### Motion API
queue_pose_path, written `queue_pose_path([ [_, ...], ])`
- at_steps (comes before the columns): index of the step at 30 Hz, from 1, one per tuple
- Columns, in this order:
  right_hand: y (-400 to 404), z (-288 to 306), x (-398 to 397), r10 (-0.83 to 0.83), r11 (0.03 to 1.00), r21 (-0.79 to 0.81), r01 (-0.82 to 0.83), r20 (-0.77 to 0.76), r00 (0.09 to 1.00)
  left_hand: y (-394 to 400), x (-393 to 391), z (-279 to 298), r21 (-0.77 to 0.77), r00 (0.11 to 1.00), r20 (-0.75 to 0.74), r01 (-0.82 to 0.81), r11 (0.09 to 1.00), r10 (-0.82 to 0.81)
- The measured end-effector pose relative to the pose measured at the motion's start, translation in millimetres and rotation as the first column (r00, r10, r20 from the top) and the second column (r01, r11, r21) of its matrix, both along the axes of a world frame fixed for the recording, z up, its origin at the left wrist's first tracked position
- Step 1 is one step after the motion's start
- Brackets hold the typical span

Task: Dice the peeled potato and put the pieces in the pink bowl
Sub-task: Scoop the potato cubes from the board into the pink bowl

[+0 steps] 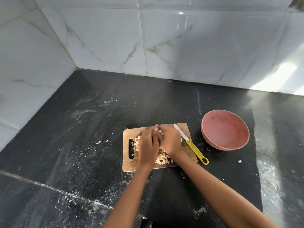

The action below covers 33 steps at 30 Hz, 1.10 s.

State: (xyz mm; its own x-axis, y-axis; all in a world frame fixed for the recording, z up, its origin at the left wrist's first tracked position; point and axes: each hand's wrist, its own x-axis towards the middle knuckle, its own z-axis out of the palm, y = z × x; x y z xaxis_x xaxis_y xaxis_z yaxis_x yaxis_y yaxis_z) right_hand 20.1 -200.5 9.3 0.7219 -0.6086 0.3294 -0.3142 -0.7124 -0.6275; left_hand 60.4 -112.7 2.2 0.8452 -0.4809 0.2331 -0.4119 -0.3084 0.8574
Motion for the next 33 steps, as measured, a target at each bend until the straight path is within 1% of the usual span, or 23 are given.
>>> queue_pose_path([
  [2,-4,7,5,-0.027,0.976,0.215,0.016,0.048,0.998,0,1,1,-0.007,1.0,0.005,-0.008,1.0,0.008],
  [4,-6,15,7,-0.051,0.905,0.426,0.009,0.088,0.995,1,1,5,-0.018,1.0,0.01,-0.007,1.0,0.007],
  [5,-7,21,6,-0.069,0.866,0.501,0.009,0.101,0.993,1,0,6,-0.031,1.0,0.002,-0.006,0.999,0.006],
  [9,-8,37,4,-0.17,0.715,0.698,0.04,0.118,0.978,2,0,8,-0.081,0.999,-0.053,-0.019,0.997,0.015],
  [12,-10,42,3,-0.212,0.583,0.811,0.048,0.095,0.973,1,-1,14,-0.091,0.998,-0.058,-0.026,0.996,0.02],
  [13,-11,44,2,-0.226,0.523,0.85,0.053,0.079,0.971,0,-1,15,-0.093,0.998,-0.056,-0.032,0.995,0.026],
  [15,-14,52,1,-0.255,0.354,0.934,0.055,0.04,0.966,-1,0,17,-0.081,0.997,-0.054,-0.053,0.995,0.049],
  [16,-16,57,0,-0.26,0.275,0.96,0.056,0.018,0.965,-2,0,18,-0.077,0.997,-0.052,-0.065,0.995,0.061],
  [17,-18,64,-2,-0.266,0.217,0.974,0.066,-0.006,0.964,-5,0,19,-0.08,0.996,-0.052,-0.074,0.994,0.07],
  [19,-21,71,-4,-0.255,0.161,0.983,0.09,-0.046,0.966,-8,-3,21,-0.1,0.995,-0.052,-0.093,0.991,0.088],
  [21,-26,70,-6,-0.251,0.116,0.991,0.071,-0.04,0.967,-16,-10,27,-0.13,0.995,-0.052,-0.094,0.987,0.088],
  [23,-35,71,-10,-0.248,0.08,0.997,0.017,0.004,0.969,-27,-19,35,-0.161,0.997,-0.038,-0.076,0.984,0.071],
  [26,-60,88,-29,-0.264,0.015,0.994,-0.107,0.107,0.959,-46,-33,45,-0.198,0.999,0.039,-0.015,0.98,0.023],
  [27,-70,98,-39,-0.265,0.024,0.991,-0.131,0.132,0.955,-54,-38,47,-0.189,0.998,0.064,0.019,0.982,-0.007],
  [28,-81,102,-49,-0.264,0.091,0.989,-0.117,0.137,0.955,-60,-42,49,-0.16,0.995,0.091,0.059,0.985,-0.044],
  [29,-92,106,-59,-0.262,0.215,0.975,-0.059,0.116,0.958,-67,-46,50,-0.116,0.99,0.114,0.094,0.989,-0.081],
  [31,-114,101,-81,-0.265,0.505,0.858,0.096,0.048,0.963,-81,-55,52,-0.005,0.988,0.108,0.114,0.993,-0.113],
  [32,-125,95,-91,-0.262,0.609,0.778,0.154,0.014,0.965,-88,-59,54,0.057,0.99,0.085,0.109,0.992,-0.114],
  [33,-132,90,-99,-0.252,0.685,0.702,0.196,-0.024,0.967,-93,-61,55,0.12,0.991,0.063,0.108,0.987,-0.116],
])
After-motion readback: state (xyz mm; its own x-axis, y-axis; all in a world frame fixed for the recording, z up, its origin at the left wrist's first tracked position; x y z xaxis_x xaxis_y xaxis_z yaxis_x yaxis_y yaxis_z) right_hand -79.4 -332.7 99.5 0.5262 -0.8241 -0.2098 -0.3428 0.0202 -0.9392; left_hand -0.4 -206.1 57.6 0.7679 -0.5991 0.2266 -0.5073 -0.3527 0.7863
